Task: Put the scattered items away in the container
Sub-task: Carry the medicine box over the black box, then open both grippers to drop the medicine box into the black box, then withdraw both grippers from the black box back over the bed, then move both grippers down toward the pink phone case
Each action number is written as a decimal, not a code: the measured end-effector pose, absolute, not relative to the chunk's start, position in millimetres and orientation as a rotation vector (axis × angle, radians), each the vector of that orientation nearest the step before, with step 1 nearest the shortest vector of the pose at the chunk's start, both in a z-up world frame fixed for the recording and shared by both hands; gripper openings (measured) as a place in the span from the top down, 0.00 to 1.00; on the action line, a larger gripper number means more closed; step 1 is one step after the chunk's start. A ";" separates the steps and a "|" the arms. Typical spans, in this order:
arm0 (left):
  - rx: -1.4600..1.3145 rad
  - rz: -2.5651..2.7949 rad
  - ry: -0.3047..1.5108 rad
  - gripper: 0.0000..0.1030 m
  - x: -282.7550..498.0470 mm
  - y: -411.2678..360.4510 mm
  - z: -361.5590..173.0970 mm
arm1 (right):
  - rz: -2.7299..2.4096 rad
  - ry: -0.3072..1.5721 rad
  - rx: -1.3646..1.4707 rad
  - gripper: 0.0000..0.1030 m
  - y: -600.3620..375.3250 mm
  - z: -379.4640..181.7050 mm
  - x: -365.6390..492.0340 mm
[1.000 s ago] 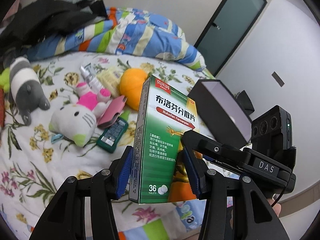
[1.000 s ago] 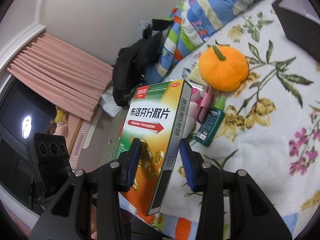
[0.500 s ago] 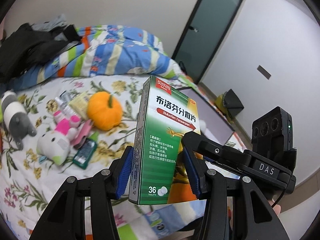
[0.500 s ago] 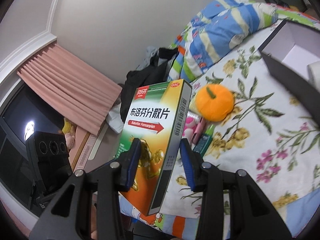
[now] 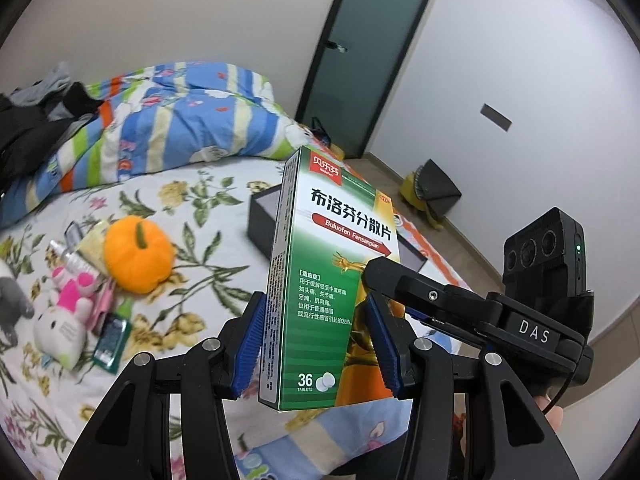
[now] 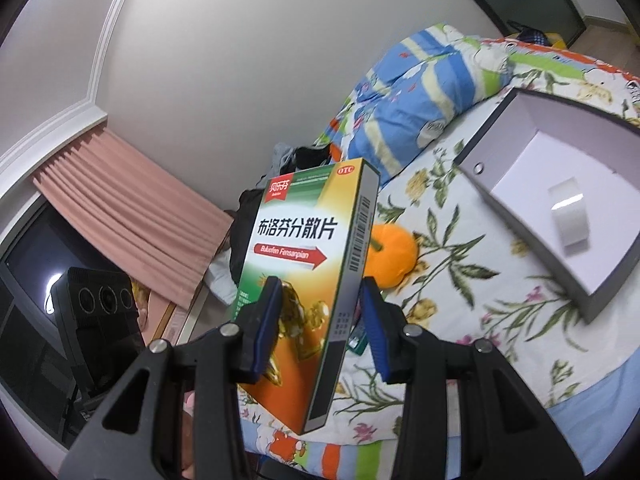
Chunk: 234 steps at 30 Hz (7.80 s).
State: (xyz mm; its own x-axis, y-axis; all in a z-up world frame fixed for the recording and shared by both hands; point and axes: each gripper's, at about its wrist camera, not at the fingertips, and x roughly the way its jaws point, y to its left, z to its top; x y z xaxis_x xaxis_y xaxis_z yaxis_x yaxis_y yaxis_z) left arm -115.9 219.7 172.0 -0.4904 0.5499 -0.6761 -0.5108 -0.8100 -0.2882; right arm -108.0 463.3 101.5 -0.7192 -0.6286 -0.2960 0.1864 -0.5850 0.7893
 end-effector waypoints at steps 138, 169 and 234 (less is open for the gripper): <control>-1.597 2.554 -0.505 0.01 -73.2 -109.5 18.5 | -2.430 -0.085 1.659 0.00 222.8 -25.5 -129.5; -1.355 2.588 -0.148 0.01 -84.5 -59.3 34.1 | -2.609 -0.287 1.234 0.00 254.4 24.8 -125.2; -1.282 2.422 0.162 0.44 -298.7 44.1 -68.4 | -1.830 -0.920 1.411 0.39 199.7 -126.1 -375.5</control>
State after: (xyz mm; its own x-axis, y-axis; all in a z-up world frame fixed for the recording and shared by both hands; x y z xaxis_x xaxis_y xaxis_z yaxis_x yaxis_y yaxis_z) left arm -298.7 44.1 -68.4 -0.5031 0.2876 -0.8150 -0.3934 -0.9159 -0.0803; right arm -375.5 199.7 -126.1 -0.2168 -0.8241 -0.5233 0.0715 -0.5480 0.8334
